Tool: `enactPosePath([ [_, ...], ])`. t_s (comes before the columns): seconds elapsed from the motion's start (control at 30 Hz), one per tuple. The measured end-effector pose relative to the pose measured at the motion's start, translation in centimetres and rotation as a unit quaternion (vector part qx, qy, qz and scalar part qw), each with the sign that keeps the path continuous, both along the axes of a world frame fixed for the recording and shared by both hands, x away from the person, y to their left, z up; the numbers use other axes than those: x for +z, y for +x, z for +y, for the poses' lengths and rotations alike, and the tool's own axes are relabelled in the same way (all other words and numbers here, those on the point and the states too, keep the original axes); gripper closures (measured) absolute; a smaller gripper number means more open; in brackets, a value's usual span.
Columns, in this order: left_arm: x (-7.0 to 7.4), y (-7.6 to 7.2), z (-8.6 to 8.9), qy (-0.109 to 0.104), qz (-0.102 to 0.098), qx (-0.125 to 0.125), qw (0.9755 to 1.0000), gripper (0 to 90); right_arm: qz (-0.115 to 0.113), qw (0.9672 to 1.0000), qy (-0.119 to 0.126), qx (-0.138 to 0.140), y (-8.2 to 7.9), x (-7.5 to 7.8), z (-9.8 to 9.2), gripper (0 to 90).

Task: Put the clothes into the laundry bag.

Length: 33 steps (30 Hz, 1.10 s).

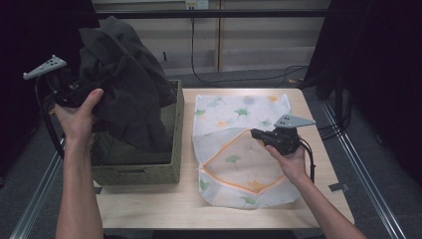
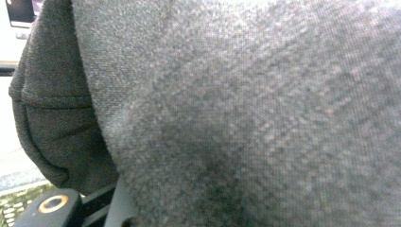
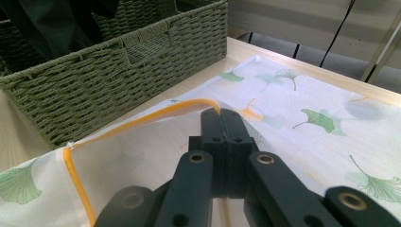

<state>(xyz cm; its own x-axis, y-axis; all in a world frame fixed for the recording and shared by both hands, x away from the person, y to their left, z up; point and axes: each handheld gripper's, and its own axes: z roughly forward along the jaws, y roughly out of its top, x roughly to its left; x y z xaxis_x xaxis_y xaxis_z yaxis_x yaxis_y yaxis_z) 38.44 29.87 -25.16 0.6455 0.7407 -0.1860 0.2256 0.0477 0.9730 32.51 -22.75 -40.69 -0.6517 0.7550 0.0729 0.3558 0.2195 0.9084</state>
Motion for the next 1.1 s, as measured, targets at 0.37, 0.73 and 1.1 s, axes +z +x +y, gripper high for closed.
enactPosePath([
  [0.37,2.2,-0.6,0.0,-0.011,-0.023,0.001,0.9997,57.3,0.004,1.0,-0.002,0.003,0.0,-0.2,0.1,90.0],
  [0.73,5.4,-1.2,0.0,-0.014,-0.05,0.002,0.9986,57.3,0.007,1.0,-0.004,0.003,0.0,-0.4,0.1,90.0],
  [1.1,8.6,-2.4,-0.5,-0.011,-0.087,-0.005,0.9961,57.3,0.012,0.9999,-0.007,0.005,0.1,-0.7,0.3,90.0],
])
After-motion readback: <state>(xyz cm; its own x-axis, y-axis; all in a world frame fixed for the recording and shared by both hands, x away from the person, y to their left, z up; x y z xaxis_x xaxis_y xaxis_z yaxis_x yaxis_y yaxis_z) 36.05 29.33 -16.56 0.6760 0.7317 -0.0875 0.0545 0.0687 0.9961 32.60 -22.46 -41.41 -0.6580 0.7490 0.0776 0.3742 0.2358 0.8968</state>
